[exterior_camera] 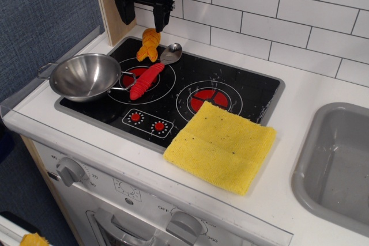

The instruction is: Move the fish to the left of the spoon

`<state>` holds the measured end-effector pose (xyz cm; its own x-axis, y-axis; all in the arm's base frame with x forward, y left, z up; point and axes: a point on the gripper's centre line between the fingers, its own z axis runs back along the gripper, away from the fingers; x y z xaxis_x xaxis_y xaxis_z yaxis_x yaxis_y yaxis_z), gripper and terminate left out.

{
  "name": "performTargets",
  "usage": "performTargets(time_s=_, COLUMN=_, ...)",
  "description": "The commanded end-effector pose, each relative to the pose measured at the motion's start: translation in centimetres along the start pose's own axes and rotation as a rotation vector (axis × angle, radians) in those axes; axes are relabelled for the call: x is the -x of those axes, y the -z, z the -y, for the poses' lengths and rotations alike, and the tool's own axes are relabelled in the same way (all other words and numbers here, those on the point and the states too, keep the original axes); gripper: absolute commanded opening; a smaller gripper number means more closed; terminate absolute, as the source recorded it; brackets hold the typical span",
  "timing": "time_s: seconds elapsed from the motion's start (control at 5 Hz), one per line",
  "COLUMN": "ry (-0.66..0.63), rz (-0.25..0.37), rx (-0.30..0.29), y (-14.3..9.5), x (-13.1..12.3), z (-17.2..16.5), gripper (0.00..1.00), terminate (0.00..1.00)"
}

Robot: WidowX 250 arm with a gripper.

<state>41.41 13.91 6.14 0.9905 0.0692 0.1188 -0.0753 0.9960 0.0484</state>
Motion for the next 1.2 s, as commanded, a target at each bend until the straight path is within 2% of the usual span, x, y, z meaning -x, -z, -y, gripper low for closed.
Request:
performTargets(time_s=0.0, ry=0.025, rz=0.044, rx=0.027, y=-3.9, x=0.0, z=3.0, gripper=1.0, terminate=0.0)
performTargets(time_s=0.2, ry=0.04, rz=0.033, rx=0.052, y=-4.8, x=0.9, z=5.0, gripper=1.0, terminate=0.0)
performTargets(time_s=0.4, ry=0.068, rz=0.035, rx=0.053, y=-5.1, x=1.9, z=6.2, gripper=1.0, terminate=0.0)
performTargets(time_s=0.8, ry=0.073, rz=0.029, rx=0.04, y=-5.0, x=2.6, z=6.5, gripper=1.0, terminate=0.0)
performTargets(time_s=1.0, ry=0.073, rz=0.029, rx=0.04, y=-5.0, x=2.6, z=6.5, gripper=1.0, terminate=1.0)
